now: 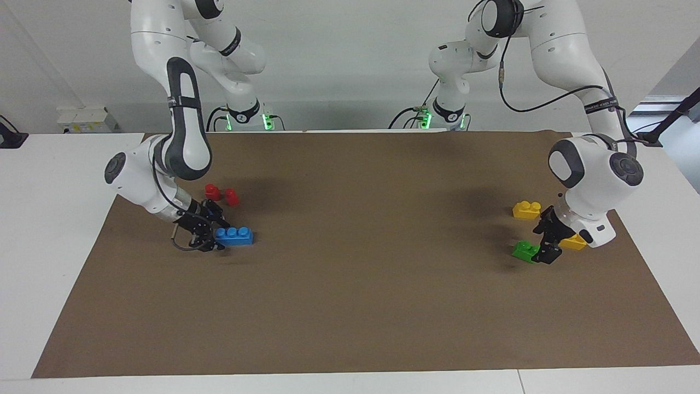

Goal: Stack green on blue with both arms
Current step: 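Grasp the green brick with the left gripper while the right gripper grasps the blue brick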

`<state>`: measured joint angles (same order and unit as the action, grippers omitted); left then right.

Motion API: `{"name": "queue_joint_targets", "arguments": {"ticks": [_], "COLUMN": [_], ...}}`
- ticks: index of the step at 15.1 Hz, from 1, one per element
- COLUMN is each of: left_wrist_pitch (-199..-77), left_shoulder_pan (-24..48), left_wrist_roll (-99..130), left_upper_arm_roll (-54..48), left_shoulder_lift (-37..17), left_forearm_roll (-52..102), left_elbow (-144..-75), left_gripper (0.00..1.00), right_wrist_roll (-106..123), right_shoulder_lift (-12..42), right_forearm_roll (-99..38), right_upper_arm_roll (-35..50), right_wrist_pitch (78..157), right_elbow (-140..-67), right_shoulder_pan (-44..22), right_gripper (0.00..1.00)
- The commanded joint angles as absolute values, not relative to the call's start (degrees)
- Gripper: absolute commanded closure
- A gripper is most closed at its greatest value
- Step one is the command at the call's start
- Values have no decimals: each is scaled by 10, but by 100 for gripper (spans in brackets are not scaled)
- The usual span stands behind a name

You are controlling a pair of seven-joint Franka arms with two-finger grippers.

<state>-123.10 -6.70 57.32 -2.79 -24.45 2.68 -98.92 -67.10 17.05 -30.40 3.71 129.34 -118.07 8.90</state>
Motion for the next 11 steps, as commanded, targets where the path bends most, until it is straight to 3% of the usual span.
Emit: {"name": "queue_joint_targets", "arguments": {"ticks": [1,2,3,7,11], "left_wrist_pitch": [-1265,-1277,-1286,-1300,-1303], "left_shoulder_pan": [-62,-62,-62,-62,-63], "left_wrist_roll": [584,584,584,582,582], "left_upper_arm_roll": [-25,-25,-24,-24,-24], "left_shoulder_lift": [-243,-241,-240,-239,-239], "left_forearm_roll": [14,13,13,13,11], "left_elbow": [-1014,-1026,-1034,-1046,-1047], "left_gripper": [0,0,0,1,4], "right_wrist_roll": [-655,-654,-654,-639,-644], "right_shoulder_lift": [167,168,168,170,169], "right_forearm_roll": [-321,-322,-322,-321,-327], "right_upper_arm_roll": [38,38,39,38,52], "right_wrist_pitch": [1304,1301,1301,1279,1215], "right_elbow": [-1187,-1182,-1180,-1151,-1063], "right_shoulder_pan": [89,89,89,93,62], "right_gripper": [85,98,100,100,100]}}
